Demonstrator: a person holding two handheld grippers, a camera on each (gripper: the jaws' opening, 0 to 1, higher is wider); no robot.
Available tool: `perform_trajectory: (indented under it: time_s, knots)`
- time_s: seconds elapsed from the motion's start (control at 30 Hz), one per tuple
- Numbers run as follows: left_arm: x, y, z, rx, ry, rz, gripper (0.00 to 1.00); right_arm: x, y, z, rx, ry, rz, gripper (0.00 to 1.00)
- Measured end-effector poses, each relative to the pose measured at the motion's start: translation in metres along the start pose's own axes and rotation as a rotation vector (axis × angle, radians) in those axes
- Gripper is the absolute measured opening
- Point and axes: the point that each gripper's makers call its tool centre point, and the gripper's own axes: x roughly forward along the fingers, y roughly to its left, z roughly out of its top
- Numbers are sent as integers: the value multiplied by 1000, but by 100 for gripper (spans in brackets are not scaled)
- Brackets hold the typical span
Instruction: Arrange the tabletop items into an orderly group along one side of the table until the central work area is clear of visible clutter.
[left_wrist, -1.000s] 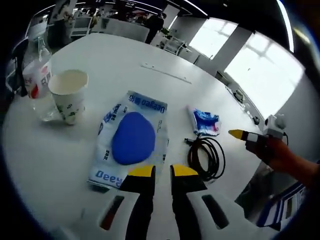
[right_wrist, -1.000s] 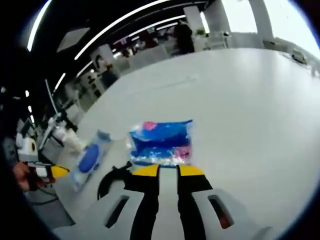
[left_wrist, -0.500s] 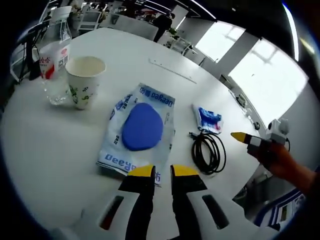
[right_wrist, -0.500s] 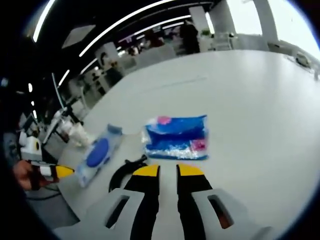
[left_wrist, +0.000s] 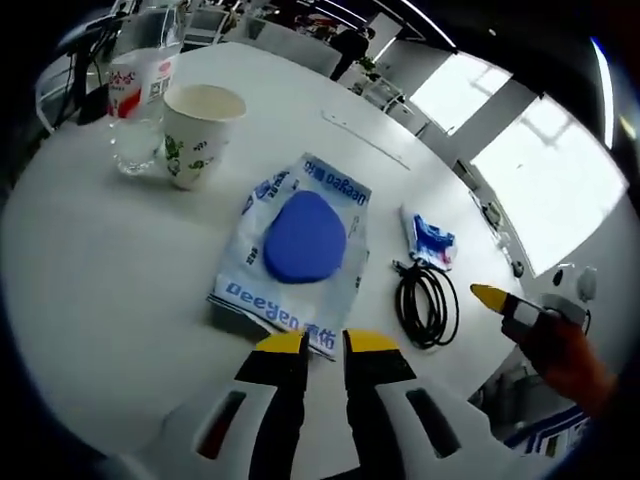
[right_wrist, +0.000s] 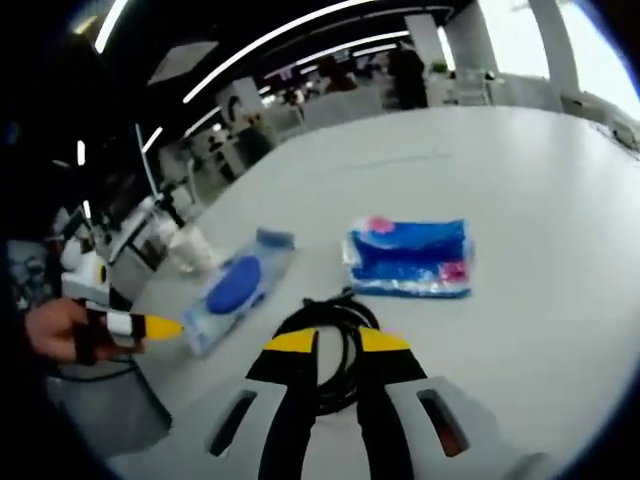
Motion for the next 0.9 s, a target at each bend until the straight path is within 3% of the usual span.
perform_trajectory:
  time_s: [0.27,0.9]
  knots:
    - [-1,12,-3,-53,0,35,12,-11,20,-11,-6,5,30,13]
    - [-4,14,-12,-93,29,70,16,-22,23,-32,45,21,18,13]
